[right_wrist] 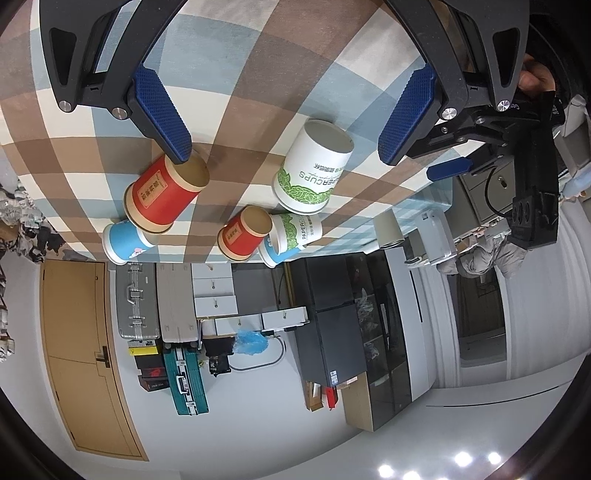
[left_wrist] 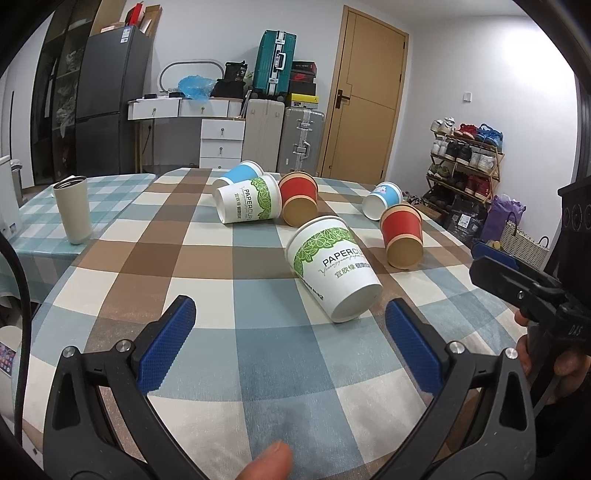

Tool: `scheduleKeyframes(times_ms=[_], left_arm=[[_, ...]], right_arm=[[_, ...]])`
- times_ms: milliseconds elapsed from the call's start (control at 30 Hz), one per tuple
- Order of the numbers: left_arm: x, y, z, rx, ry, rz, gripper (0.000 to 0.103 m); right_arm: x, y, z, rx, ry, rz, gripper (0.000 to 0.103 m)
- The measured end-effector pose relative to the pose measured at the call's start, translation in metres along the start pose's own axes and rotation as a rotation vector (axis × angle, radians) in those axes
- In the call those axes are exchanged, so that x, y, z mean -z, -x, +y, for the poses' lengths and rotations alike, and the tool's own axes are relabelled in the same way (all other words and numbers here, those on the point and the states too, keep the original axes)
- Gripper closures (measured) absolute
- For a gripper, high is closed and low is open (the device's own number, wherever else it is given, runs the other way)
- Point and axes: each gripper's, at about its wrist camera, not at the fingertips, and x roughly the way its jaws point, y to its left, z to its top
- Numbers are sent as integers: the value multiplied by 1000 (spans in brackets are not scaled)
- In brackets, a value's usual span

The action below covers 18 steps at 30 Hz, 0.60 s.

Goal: Flip cup upright

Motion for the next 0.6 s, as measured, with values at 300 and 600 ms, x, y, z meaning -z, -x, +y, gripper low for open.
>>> scheduleKeyframes(times_ms=[300,600], left_arm=[[-12,-13,-10,3,-19,21,0],[-24,-38,-25,4,-10,81,0]], right_arm=[[-3,-1,-8,58,-18,42,0],[-5,-2,-23,50,-73,75,0]])
